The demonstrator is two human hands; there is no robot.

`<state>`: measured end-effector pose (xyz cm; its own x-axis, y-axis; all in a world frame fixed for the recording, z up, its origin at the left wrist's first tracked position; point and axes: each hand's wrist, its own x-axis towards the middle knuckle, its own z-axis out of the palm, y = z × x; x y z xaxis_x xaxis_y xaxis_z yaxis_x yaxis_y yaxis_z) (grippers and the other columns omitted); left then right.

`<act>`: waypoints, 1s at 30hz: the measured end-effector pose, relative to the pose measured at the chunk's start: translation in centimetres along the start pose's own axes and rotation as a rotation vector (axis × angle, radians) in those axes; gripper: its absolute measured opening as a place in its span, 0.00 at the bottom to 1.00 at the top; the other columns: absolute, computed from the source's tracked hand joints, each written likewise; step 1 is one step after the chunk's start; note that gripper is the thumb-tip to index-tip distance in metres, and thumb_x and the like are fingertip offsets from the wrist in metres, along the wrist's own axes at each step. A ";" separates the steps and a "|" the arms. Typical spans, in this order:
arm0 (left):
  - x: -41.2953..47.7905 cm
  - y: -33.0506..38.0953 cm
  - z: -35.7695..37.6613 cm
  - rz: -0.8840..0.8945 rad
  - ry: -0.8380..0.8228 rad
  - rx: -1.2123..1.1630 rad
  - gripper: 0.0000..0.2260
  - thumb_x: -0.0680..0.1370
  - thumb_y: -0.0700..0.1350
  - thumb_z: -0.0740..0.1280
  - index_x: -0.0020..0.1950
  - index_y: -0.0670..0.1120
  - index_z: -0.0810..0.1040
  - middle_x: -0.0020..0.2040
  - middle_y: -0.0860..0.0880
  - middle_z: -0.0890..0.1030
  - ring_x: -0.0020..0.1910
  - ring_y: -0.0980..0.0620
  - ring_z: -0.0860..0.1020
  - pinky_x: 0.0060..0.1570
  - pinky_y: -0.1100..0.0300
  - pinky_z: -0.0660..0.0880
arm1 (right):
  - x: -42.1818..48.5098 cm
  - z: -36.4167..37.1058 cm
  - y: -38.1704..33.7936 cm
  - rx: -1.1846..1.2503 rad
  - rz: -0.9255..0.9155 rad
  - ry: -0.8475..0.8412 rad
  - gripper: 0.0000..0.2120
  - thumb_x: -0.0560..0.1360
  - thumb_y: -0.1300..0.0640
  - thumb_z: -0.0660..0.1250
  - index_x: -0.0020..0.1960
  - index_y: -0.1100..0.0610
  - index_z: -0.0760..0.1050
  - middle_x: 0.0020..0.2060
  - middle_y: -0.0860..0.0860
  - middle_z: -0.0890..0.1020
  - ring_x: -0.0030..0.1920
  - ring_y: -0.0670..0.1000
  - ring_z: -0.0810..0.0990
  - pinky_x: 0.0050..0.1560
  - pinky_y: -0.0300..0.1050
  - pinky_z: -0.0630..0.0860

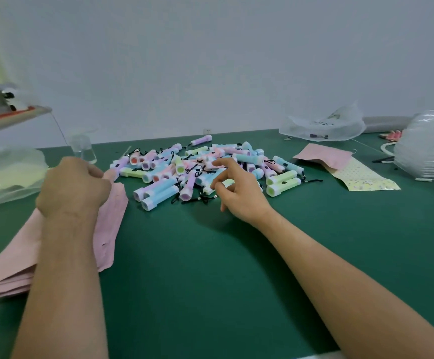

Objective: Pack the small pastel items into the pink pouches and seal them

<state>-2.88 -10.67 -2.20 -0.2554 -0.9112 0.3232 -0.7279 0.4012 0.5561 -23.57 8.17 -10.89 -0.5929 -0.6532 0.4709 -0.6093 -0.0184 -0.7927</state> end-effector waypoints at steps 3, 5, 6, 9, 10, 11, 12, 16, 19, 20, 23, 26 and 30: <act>-0.4 1.1 -0.9 0.175 0.143 -0.162 0.10 0.79 0.42 0.70 0.58 0.49 0.87 0.56 0.42 0.87 0.53 0.38 0.83 0.56 0.46 0.79 | 0.0 0.0 -0.1 0.015 0.003 0.019 0.14 0.80 0.59 0.63 0.63 0.47 0.75 0.48 0.46 0.82 0.26 0.51 0.82 0.32 0.44 0.80; -1.0 3.1 -1.7 0.406 0.260 -0.387 0.12 0.77 0.42 0.69 0.57 0.49 0.88 0.48 0.48 0.88 0.47 0.47 0.87 0.52 0.52 0.83 | 0.1 0.2 -0.5 0.093 -0.001 0.062 0.11 0.79 0.60 0.65 0.58 0.50 0.80 0.47 0.46 0.83 0.26 0.53 0.81 0.31 0.43 0.78; -1.6 4.7 -1.9 0.539 0.302 -0.527 0.12 0.75 0.43 0.70 0.57 0.51 0.88 0.46 0.52 0.88 0.45 0.53 0.87 0.50 0.55 0.83 | 0.3 0.2 -0.8 0.168 0.016 0.089 0.09 0.79 0.60 0.65 0.55 0.51 0.82 0.46 0.47 0.84 0.26 0.55 0.81 0.30 0.42 0.76; -3.9 8.9 0.2 0.980 0.434 -0.681 0.11 0.75 0.38 0.74 0.55 0.48 0.89 0.45 0.52 0.88 0.41 0.55 0.86 0.47 0.58 0.83 | 0.7 -0.5 -1.8 0.502 0.149 0.109 0.13 0.80 0.50 0.64 0.48 0.55 0.85 0.44 0.52 0.86 0.30 0.56 0.81 0.30 0.44 0.73; -4.8 9.8 1.7 1.118 0.469 -0.643 0.08 0.77 0.36 0.75 0.53 0.46 0.89 0.45 0.50 0.89 0.40 0.51 0.86 0.45 0.56 0.83 | 0.8 -0.9 -2.2 0.634 0.209 0.100 0.19 0.81 0.43 0.62 0.46 0.55 0.85 0.44 0.54 0.86 0.32 0.56 0.82 0.31 0.43 0.73; -5.6 10.2 3.5 1.229 0.469 -0.607 0.06 0.78 0.35 0.74 0.51 0.44 0.89 0.45 0.49 0.89 0.39 0.48 0.86 0.42 0.53 0.83 | 0.9 -1.4 -2.3 0.750 0.253 0.100 0.24 0.80 0.38 0.59 0.46 0.54 0.86 0.44 0.55 0.86 0.35 0.56 0.83 0.31 0.43 0.74; -6.2 10.1 5.3 1.309 0.445 -0.585 0.06 0.78 0.34 0.74 0.49 0.42 0.89 0.45 0.48 0.89 0.40 0.47 0.87 0.39 0.51 0.83 | 1.0 -1.8 -2.4 0.832 0.279 0.111 0.28 0.79 0.33 0.57 0.46 0.53 0.86 0.44 0.55 0.86 0.36 0.56 0.84 0.32 0.43 0.75; -7.0 8.5 11.1 1.404 0.384 -0.506 0.10 0.72 0.28 0.78 0.47 0.42 0.89 0.44 0.48 0.89 0.51 0.48 0.88 0.36 0.52 0.83 | 1.4 -3.3 -1.5 0.928 0.374 0.262 0.39 0.66 0.25 0.67 0.62 0.55 0.82 0.53 0.54 0.87 0.48 0.56 0.86 0.41 0.50 0.83; -7.1 8.1 13.3 1.345 0.371 -0.482 0.10 0.74 0.29 0.76 0.47 0.43 0.89 0.45 0.47 0.89 0.51 0.48 0.88 0.37 0.50 0.84 | 1.2 -4.0 -0.5 0.771 0.384 0.339 0.28 0.72 0.34 0.66 0.58 0.55 0.82 0.53 0.53 0.87 0.53 0.56 0.86 0.55 0.55 0.82; -6.9 7.8 13.6 1.301 0.378 -0.494 0.10 0.74 0.29 0.76 0.48 0.43 0.89 0.47 0.46 0.89 0.51 0.47 0.88 0.39 0.49 0.84 | 1.2 -4.2 -0.4 0.666 0.356 0.353 0.17 0.76 0.42 0.64 0.49 0.54 0.82 0.45 0.51 0.87 0.46 0.54 0.85 0.47 0.53 0.83; -6.1 7.0 14.0 1.118 0.400 -0.549 0.09 0.75 0.31 0.74 0.50 0.43 0.89 0.53 0.42 0.88 0.51 0.43 0.88 0.49 0.47 0.85 | 1.4 -4.7 0.2 0.430 0.319 0.324 0.11 0.75 0.58 0.63 0.34 0.54 0.76 0.29 0.49 0.76 0.29 0.51 0.76 0.28 0.42 0.70; -6.4 6.5 14.0 1.013 0.261 -0.509 0.12 0.77 0.36 0.71 0.57 0.45 0.88 0.56 0.45 0.88 0.51 0.44 0.87 0.62 0.49 0.80 | 1.4 -4.7 0.8 0.431 0.286 0.210 0.11 0.79 0.55 0.66 0.41 0.59 0.76 0.34 0.52 0.78 0.26 0.52 0.74 0.27 0.41 0.67; -7.4 6.7 13.6 0.923 -0.108 -0.551 0.24 0.79 0.49 0.63 0.74 0.44 0.78 0.67 0.48 0.84 0.64 0.52 0.78 0.72 0.53 0.72 | 1.2 -4.2 0.7 0.408 0.164 0.254 0.15 0.82 0.52 0.68 0.40 0.60 0.77 0.34 0.52 0.78 0.25 0.53 0.75 0.28 0.43 0.72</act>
<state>-14.53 -2.47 -11.31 -0.6330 -0.2278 0.7398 0.1540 0.8995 0.4088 -26.97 10.56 -9.24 -0.8040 -0.4683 0.3665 -0.2724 -0.2579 -0.9270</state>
